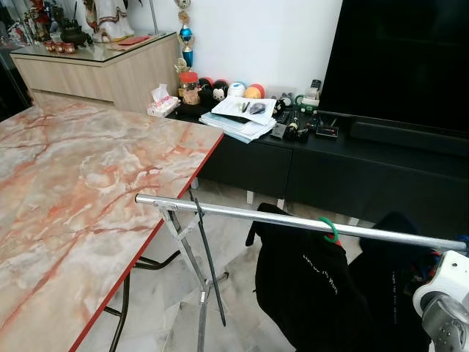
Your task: Hang hanger
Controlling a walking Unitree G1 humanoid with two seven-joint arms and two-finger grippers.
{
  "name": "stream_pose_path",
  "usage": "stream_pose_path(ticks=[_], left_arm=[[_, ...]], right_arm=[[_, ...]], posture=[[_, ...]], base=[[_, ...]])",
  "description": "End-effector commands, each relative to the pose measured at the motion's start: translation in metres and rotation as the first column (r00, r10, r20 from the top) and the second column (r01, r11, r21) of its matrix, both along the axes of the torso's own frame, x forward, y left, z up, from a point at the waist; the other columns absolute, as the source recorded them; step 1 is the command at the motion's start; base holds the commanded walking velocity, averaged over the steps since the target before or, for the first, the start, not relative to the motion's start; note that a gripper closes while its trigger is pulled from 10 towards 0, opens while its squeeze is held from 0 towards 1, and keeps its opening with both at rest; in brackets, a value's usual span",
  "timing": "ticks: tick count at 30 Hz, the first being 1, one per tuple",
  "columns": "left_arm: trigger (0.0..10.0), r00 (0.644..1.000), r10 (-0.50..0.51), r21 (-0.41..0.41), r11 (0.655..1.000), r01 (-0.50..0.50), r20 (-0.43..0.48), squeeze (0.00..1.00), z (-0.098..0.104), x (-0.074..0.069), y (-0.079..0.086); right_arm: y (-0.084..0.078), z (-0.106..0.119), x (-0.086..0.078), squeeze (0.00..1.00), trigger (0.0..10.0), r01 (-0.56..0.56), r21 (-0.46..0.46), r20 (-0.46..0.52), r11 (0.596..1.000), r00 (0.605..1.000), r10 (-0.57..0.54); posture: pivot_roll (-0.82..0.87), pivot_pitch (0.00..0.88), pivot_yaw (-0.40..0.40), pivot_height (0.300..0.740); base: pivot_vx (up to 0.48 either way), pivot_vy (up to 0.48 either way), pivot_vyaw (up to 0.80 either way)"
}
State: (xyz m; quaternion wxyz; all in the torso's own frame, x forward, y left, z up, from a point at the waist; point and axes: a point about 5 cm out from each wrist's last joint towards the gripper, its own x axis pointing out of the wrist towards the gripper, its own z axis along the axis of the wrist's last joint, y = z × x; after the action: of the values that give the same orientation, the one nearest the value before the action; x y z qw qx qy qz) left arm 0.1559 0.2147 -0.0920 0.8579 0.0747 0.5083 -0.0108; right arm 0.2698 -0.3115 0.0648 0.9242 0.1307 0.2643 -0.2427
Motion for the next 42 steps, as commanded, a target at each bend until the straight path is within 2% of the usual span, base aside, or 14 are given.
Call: stream_pose_path(ticks=[1,6,8,9,10,13,17,20,28,33,36,42], left_arm=[[10.0,1.000,-0.005,0.009,1.000,0.005,-0.021,0.00,-0.001,-0.004,0.005],[10.0,1.000,-0.005,0.012,1.000,0.005,-0.020,0.00,-0.001,-0.004,0.005],[10.0,1.000,-0.005,0.012,1.000,0.005,-0.019,0.00,-0.001,-0.004,0.005],[10.0,1.000,-0.005,0.012,1.000,0.005,-0.019,0.00,-0.001,-0.004,0.005],[10.0,1.000,-0.005,0.012,1.000,0.006,-0.019,0.00,-0.001,-0.004,0.005],[10.0,1.000,-0.009,0.013,1.000,0.009,-0.021,0.00,-0.001,-0.004,0.006],[10.0,1.000,-0.016,0.010,1.000,0.016,-0.023,0.00,0.000,-0.004,0.006],[10.0,1.000,-0.018,0.009,1.000,0.018,-0.024,0.00,0.000,-0.004,0.006],[10.0,1.000,-0.019,0.007,1.000,0.019,-0.025,0.00,0.000,-0.003,0.005],[10.0,1.000,-0.019,0.010,1.000,0.019,-0.025,0.00,0.000,-0.003,0.006],[10.0,1.000,-0.020,0.013,1.000,0.020,-0.023,0.00,0.000,-0.003,0.006],[10.0,0.999,-0.023,0.017,1.000,0.024,-0.023,0.00,0.000,-0.003,0.007]], right_arm=[[0.005,-0.007,-0.002,0.00,10.0,-0.015,0.032,-0.023,0.999,1.000,0.016],[0.007,-0.008,-0.001,0.00,10.0,-0.025,0.040,-0.013,0.999,1.000,0.025],[0.008,-0.002,0.003,0.00,10.0,-0.027,0.039,0.042,0.999,0.999,0.025],[0.009,0.008,0.007,0.00,10.0,-0.024,0.025,0.105,0.999,0.994,0.021],[0.009,0.010,0.008,0.00,10.0,-0.023,0.021,0.117,1.000,0.993,0.021],[0.013,0.010,0.004,0.00,10.0,-0.015,0.025,0.096,1.000,0.995,0.012],[0.020,-0.007,-0.010,0.00,10.0,0.004,0.059,0.011,0.998,1.000,-0.005],[0.020,-0.015,-0.015,0.00,10.0,0.020,0.075,-0.023,0.997,1.000,-0.018],[0.026,-0.013,-0.010,0.00,10.0,-0.031,0.080,-0.014,0.996,0.999,0.032],[0.018,-0.007,-0.007,0.00,10.0,0.024,0.060,0.012,0.998,1.000,-0.024],[0.007,0.006,-0.001,0.00,10.0,0.090,0.028,0.101,0.996,0.991,-0.092],[0.004,0.018,0.008,0.00,10.0,0.111,0.001,0.166,0.994,0.980,-0.110]], posture=[[0.05,0.000,0.047,0.740],[0.06,0.000,0.048,0.740],[0.06,0.000,0.049,0.740],[0.06,0.000,0.050,0.740],[0.06,0.000,0.050,0.740],[0.05,0.000,0.053,0.740],[0.05,0.000,0.055,0.740],[0.05,0.000,0.056,0.740],[0.05,0.000,0.054,0.740],[0.05,0.000,0.056,0.740],[0.05,0.000,0.056,0.740],[0.05,0.000,0.059,0.740]], base=[[0.000,0.000,0.00],[0.000,0.000,0.00],[0.000,0.000,0.00],[0.000,0.000,0.00],[0.000,0.000,0.00],[0.000,0.000,0.00],[0.000,0.000,0.00],[0.000,0.000,0.00],[0.000,0.000,0.00],[0.000,0.000,0.00],[0.000,0.000,0.00],[0.000,0.000,0.00]])
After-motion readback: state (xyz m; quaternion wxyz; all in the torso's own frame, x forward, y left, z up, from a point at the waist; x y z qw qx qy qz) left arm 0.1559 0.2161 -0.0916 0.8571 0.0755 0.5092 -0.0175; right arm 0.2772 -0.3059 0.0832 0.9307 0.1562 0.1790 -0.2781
